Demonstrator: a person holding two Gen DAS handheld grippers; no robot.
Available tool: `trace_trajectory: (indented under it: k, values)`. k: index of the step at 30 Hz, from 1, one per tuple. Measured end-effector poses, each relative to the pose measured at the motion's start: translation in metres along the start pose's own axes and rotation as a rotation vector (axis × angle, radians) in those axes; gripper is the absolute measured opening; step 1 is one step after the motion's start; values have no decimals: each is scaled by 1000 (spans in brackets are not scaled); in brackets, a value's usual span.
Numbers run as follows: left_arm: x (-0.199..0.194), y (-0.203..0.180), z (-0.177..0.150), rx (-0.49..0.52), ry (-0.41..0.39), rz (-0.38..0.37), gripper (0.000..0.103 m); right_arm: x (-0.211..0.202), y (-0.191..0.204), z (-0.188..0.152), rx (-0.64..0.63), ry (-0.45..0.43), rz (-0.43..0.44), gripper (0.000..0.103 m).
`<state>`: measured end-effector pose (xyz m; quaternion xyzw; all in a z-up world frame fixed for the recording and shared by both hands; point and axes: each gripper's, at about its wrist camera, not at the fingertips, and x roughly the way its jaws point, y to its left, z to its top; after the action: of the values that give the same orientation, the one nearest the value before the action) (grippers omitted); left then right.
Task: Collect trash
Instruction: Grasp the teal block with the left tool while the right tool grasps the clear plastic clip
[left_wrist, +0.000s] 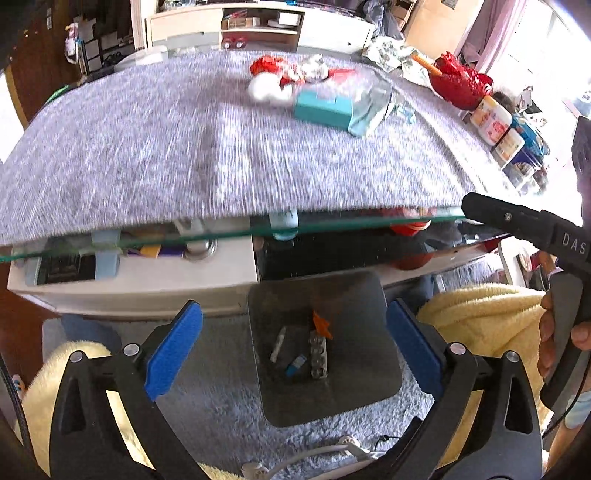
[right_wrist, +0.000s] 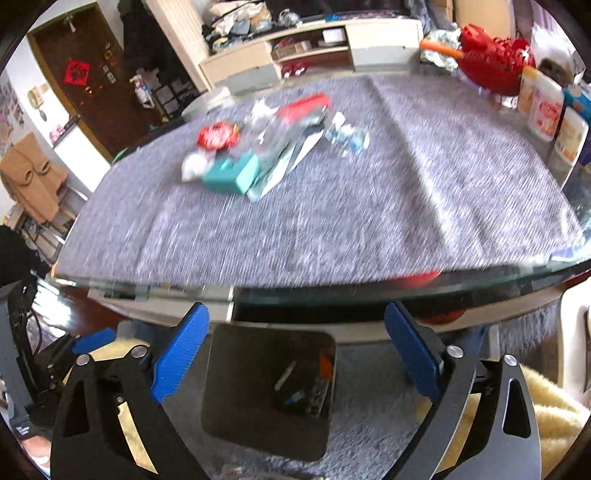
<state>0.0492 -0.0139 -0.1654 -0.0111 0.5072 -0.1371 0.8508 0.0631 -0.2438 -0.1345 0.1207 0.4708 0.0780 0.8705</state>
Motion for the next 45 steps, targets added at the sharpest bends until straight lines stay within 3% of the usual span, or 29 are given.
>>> trace_trajectory:
  k: [18,25,28,38,45]
  values:
    - [37,-7,90,10,-49,-15,95,38,-31,66,-21,-62,-89,98]
    - [60,-13,120,16,-50,-26,94,62,-37,85,-46,-55,-101,74]
    - [72,-14,129,8,-41,-34,91,73,-38,90,-60,-49,-103,69]
    - [93,-17,148,25,-44,-22,84,96,-38,110,-88,-58,-114,67]
    - [102,-26,162,61,-61,-5,71,103,-39,119,-107,-77,-127,58]
